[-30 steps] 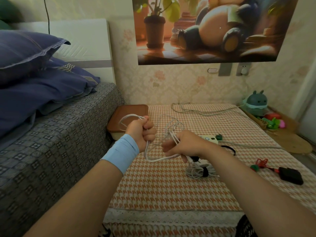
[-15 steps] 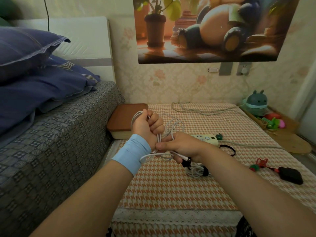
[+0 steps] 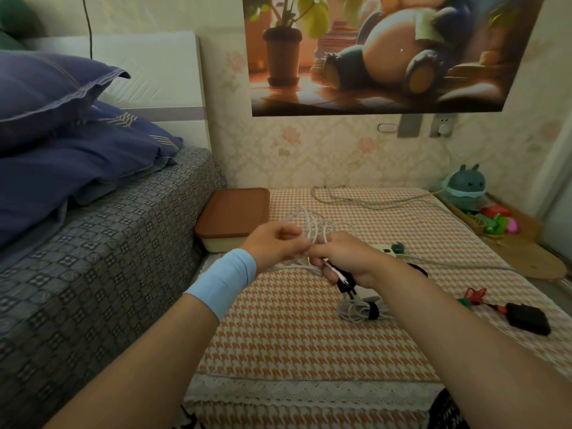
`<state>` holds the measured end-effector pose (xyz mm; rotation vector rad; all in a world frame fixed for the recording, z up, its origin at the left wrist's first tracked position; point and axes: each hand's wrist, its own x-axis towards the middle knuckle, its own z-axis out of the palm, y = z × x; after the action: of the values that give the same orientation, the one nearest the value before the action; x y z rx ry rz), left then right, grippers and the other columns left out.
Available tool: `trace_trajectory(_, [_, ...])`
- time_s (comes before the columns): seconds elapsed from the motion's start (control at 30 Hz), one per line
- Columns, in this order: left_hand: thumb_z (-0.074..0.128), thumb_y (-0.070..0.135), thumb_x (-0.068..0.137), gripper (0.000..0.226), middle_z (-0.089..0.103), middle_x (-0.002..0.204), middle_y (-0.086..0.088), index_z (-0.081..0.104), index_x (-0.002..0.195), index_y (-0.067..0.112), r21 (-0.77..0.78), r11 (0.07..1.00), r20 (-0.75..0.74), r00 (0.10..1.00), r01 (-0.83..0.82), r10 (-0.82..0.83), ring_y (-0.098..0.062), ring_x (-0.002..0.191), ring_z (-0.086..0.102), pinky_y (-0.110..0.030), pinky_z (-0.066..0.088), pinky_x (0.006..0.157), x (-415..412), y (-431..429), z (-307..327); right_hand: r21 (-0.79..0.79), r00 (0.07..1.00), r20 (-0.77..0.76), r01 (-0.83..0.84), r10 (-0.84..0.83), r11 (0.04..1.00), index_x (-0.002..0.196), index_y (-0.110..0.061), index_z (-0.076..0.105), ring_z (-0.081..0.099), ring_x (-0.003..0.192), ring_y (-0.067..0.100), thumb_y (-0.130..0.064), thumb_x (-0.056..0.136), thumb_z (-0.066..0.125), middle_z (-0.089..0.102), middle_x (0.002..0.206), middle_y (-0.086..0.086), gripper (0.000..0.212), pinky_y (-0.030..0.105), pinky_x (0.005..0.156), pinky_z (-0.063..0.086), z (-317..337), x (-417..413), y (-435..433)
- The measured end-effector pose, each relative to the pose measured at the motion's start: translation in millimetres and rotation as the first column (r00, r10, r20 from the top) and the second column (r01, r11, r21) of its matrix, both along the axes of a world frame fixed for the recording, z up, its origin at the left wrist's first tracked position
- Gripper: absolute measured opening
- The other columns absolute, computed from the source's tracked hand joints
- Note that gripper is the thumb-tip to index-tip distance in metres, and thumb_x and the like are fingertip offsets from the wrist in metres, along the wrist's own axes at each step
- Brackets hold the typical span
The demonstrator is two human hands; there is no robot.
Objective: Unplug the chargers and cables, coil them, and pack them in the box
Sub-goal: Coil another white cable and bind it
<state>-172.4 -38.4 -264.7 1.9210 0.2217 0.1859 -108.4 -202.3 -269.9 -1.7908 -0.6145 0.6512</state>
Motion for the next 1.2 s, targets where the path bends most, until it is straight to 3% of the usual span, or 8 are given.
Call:
trace_trajectory(0.3, [0.059, 0.028, 0.095, 0.026, 0.069, 0.076, -0.008, 0.073, 0.086, 0.008, 0.400, 0.908, -0.139, 0.988, 0.122, -0.072, -0.014, 0.055, 0.046, -0.021, 0.037, 0.049, -0.2, -5.4, -1.6, 0.147, 0.990, -0.050, 0.142, -0.136, 0.979, 0.069, -0.008, 0.053, 0.044, 0.040, 0.016, -0.028, 0.095, 0.071, 0.050, 0.055, 0.004, 0.037, 0.030, 0.048, 0.042, -1.5, 0.4, 3.9])
trace_trajectory(0.4, [0.050, 0.024, 0.100, 0.031, 0.061, 0.061, 0.001, 0.069, 0.079, 0.010, 0.229, 0.973, -0.057, 0.998, -0.010, 0.024, -0.002, 0.042, 0.049, -0.013, 0.038, 0.048, 2.1, -11.7, -1.6, 0.179, 0.986, 0.049, 0.148, -0.159, 0.973, 0.067, -0.008, 0.054, 0.045, 0.040, 0.018, -0.030, 0.096, 0.069, 0.052, 0.059, 0.009, 0.039, 0.029, 0.045, 0.042, -1.0, 2.7, 6.0])
trace_trajectory(0.47, [0.051, 0.020, 0.099, 0.028, 0.052, 0.053, 0.001, 0.064, 0.077, 0.010, -0.142, 0.977, 0.012, 0.987, -0.159, 0.163, -0.008, 0.050, 0.058, -0.021, 0.048, 0.067, 7.4, -14.6, -2.3, 0.112, 0.982, 0.128, 0.127, -0.141, 0.986, 0.069, -0.008, 0.054, 0.046, 0.037, 0.018, -0.031, 0.095, 0.070, 0.052, 0.052, 0.003, 0.039, 0.027, 0.044, 0.041, -0.7, 3.6, 3.8])
trace_trajectory(0.57, [0.042, 0.019, 0.102, 0.026, 0.044, 0.054, -0.004, 0.055, 0.081, 0.010, -0.581, 0.770, 0.047, 0.933, -0.265, 0.356, -0.018, 0.049, 0.054, -0.036, 0.056, 0.070, 12.3, -8.0, 0.1, -0.101, 0.977, 0.213, 0.028, -0.006, 0.994, 0.073, -0.006, 0.056, 0.050, 0.038, 0.018, -0.038, 0.099, 0.062, 0.054, 0.057, 0.006, 0.042, 0.026, 0.048, 0.043, -3.1, 0.4, 0.3])
trace_trajectory(0.73, [0.037, 0.034, 0.104, 0.036, 0.036, 0.057, 0.001, 0.051, 0.078, 0.014, -0.402, 0.849, 0.074, 0.912, -0.344, 0.404, -0.012, 0.039, 0.034, -0.022, 0.034, 0.041, 12.6, 4.0, -0.6, 0.009, 0.999, -0.044, -0.005, 0.005, 1.000, 0.111, -0.004, 0.068, 0.057, 0.058, 0.020, -0.016, 0.107, 0.048, 0.059, 0.078, 0.005, 0.023, 0.037, 0.062, 0.052, -2.4, 10.2, -3.5])
trace_trajectory(0.97, [0.036, 0.033, 0.105, 0.036, 0.029, 0.052, 0.004, 0.053, 0.080, 0.013, -0.229, 0.973, 0.107, 0.994, -0.009, 0.034, -0.011, 0.041, 0.023, -0.019, 0.021, 0.040, 3.4, -18.1, -9.8, -0.044, 0.997, -0.071, -0.029, 0.026, 0.999, 0.094, -0.008, 0.057, 0.056, 0.057, 0.020, 0.001, 0.102, 0.044, 0.060, 0.078, 0.009, 0.018, 0.038, 0.062, 0.051, -1.5, 12.5, -8.0])
trace_trajectory(1.07, [0.035, 0.034, 0.105, 0.036, 0.028, 0.051, 0.005, 0.052, 0.082, 0.012, -0.347, 0.937, 0.202, 0.971, -0.050, 0.127, -0.011, 0.041, 0.024, -0.021, 0.023, 0.041, 8.0, -31.2, -13.3, -0.012, 0.996, -0.084, -0.004, 0.003, 1.000, 0.090, -0.009, 0.060, 0.047, 0.050, 0.016, -0.015, 0.097, 0.050, 0.053, 0.071, 0.004, 0.013, 0.033, 0.057, 0.043, 2.7, 2.2, -1.7])
trace_trajectory(1.2, [0.036, 0.033, 0.106, 0.035, 0.028, 0.053, 0.004, 0.052, 0.082, 0.012, -0.592, 0.800, 0.226, 0.933, -0.097, 0.280, -0.010, 0.044, 0.026, -0.022, 0.028, 0.040, 17.2, -34.6, -12.5, -0.072, 0.988, -0.001, -0.154, 0.155, 0.985, 0.096, -0.008, 0.071, 0.049, 0.055, 0.014, -0.054, 0.085, 0.071, 0.069, 0.085, 0.017, 0.048, 0.028, 0.054, 0.039, 1.2, -6.6, 1.9])
